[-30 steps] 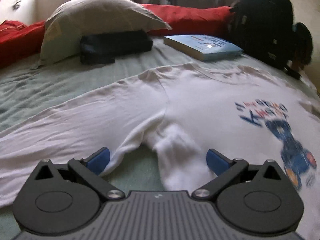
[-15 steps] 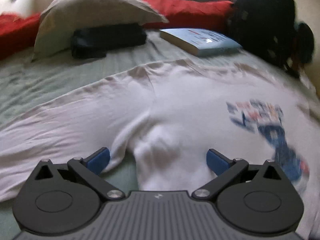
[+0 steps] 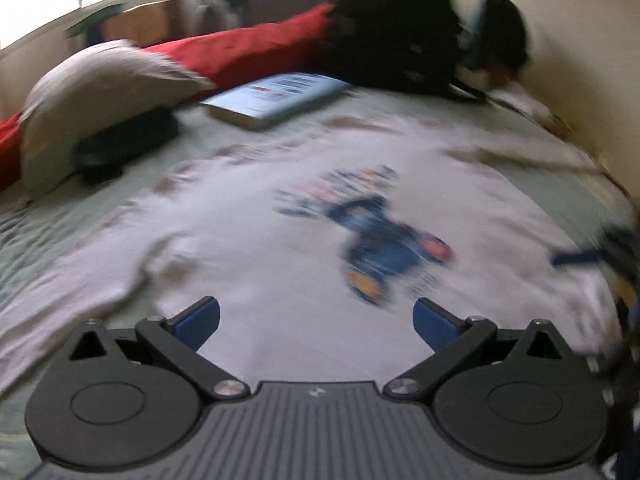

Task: Fold clothes

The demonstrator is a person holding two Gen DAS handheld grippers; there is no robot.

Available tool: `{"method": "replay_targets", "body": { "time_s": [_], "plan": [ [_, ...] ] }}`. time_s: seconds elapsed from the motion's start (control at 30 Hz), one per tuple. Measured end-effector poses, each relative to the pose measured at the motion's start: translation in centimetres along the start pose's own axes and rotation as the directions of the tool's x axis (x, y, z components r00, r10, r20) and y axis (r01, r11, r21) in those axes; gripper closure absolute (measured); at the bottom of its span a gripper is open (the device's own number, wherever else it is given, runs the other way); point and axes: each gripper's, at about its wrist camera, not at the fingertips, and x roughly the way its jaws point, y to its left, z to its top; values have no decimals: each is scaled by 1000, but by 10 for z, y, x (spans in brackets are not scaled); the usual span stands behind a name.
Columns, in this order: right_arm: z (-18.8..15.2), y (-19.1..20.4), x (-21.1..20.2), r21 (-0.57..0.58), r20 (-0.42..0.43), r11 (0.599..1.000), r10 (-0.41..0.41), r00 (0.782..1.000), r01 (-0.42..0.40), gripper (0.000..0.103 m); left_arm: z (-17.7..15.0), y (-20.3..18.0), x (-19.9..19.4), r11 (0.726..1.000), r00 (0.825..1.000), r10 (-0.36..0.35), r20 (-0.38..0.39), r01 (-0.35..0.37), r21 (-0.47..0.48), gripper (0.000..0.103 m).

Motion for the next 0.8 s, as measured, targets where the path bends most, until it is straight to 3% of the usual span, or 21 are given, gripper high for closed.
{"method": "replay_targets", "body": {
  "time_s": [0.1, 0.17, 0.23, 0.3, 0.43, 0.53, 0.7, 0.8],
  "plan": [
    [-11, -10, 4, 39, -62, 998, -36, 997, 38, 0, -18, -27, 6, 998, 999, 16, -27, -15, 55, 1],
    [-21, -20, 6, 83, -100, 995, -45, 994, 53, 0, -31, -33, 11, 999, 997, 29, -74, -27, 30, 1],
    [-31, -30, -1, 124, -77, 992, -28, 997, 38, 0, -45, -33, 12, 997, 992, 43, -118, -50, -59, 1],
    [-38, -34, -8, 128, -74, 991, -29, 997, 38, 0, -51, -30, 5, 992, 994, 45, -99, -56, -112, 1],
    [-41, -42, -18, 139, -63, 989, -34, 997, 43, 0, -42, -32, -8, 988, 995, 73, -74, -82, -127, 1],
    [-30, -64, -30, 200, -8, 977, -80, 997, 80, 0, -33, -37, -10, 985, 996, 86, -38, -91, -145, 1],
    [-14, -146, -32, 363, -11, 909, -217, 976, 206, 0, -28, -53, -7, 975, 999, 36, 1, -35, -220, 1],
    [-2, -209, -33, 399, -9, 862, -337, 941, 313, 0, -28, -66, -5, 981, 1000, 25, -6, -26, -191, 1]
  ]
}}
